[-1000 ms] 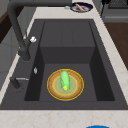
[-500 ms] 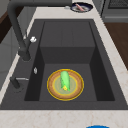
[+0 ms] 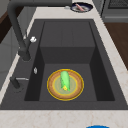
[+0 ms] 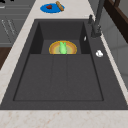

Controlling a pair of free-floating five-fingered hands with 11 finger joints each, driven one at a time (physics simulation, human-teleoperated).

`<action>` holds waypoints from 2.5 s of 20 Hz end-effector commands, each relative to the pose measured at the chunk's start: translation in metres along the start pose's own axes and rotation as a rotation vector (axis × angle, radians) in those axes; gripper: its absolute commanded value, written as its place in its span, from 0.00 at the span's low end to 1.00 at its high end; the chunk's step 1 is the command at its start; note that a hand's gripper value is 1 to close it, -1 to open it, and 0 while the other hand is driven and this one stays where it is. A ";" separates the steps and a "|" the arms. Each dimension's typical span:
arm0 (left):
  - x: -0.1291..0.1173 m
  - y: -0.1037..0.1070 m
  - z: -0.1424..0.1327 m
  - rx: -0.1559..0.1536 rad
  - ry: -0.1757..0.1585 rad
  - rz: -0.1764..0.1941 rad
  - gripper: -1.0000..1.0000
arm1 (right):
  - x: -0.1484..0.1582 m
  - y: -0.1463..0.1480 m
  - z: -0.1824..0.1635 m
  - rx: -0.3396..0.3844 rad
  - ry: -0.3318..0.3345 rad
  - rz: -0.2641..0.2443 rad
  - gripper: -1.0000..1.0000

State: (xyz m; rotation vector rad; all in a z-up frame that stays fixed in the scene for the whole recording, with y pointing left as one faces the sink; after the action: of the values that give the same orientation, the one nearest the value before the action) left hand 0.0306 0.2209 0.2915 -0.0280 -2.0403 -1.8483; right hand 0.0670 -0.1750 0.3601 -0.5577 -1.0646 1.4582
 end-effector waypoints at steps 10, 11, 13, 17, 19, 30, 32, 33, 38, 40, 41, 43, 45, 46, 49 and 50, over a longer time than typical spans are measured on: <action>0.000 0.000 0.000 0.000 0.000 0.000 0.50 | -0.063 0.013 0.055 -0.039 0.013 -0.016 0.00; 0.000 0.000 0.000 0.000 0.000 0.000 0.50 | -0.068 0.012 0.057 -0.041 0.021 -0.019 0.00; 0.000 0.000 0.000 0.000 0.000 0.000 0.50 | -0.076 0.015 0.063 -0.054 0.026 -0.013 0.00; 0.000 0.000 0.000 0.000 0.000 0.000 0.50 | -0.075 0.015 0.061 -0.021 0.020 0.003 0.00; 0.000 0.000 -0.001 0.010 0.007 0.005 0.00 | -0.079 0.015 0.062 -0.019 0.030 0.023 0.50; -0.002 -0.007 -0.050 -0.024 -0.072 0.036 0.00 | -0.082 0.015 0.062 -0.033 0.042 0.020 0.50; -0.012 -0.007 -0.057 -0.021 -0.065 0.042 0.00 | -0.082 0.015 0.062 -0.033 0.043 0.019 0.50; -0.018 -0.006 -0.061 -0.019 -0.059 0.044 0.00 | -0.082 0.015 0.062 -0.034 0.043 0.018 0.50; -0.046 -0.005 -0.069 -0.025 -0.065 0.048 0.00 | -0.082 0.015 0.062 -0.035 0.043 0.017 0.50; -0.054 -0.005 -0.072 -0.025 -0.080 0.051 0.00 | -0.082 0.015 0.062 -0.035 0.044 0.016 0.50; -0.059 -0.004 -0.073 -0.024 -0.080 0.052 0.00 | -0.082 0.015 0.062 -0.035 0.044 0.016 0.50; -0.074 -0.005 -0.077 -0.022 -0.063 0.051 0.00 | -0.082 0.015 0.062 -0.036 0.044 0.016 0.50; -0.091 -0.013 -0.082 -0.018 -0.047 0.050 0.00 | -0.082 0.015 0.062 -0.036 0.044 0.016 0.50; -0.100 -0.022 -0.087 -0.015 -0.042 0.049 0.00 | -0.082 0.015 0.062 -0.036 0.044 0.015 0.50; -0.125 -0.040 -0.094 -0.014 -0.051 0.048 0.00 | -0.082 0.015 0.062 -0.036 0.044 0.015 0.50; -0.133 -0.046 -0.096 -0.014 -0.055 0.044 0.00 | -0.082 0.015 0.062 -0.036 0.044 0.015 0.50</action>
State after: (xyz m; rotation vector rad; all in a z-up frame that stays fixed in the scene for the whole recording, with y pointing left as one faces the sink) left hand 0.1483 0.1583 0.2372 -0.0950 -2.0371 -1.8258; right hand 0.0241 -0.2697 0.3569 -0.6221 -1.0558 1.4359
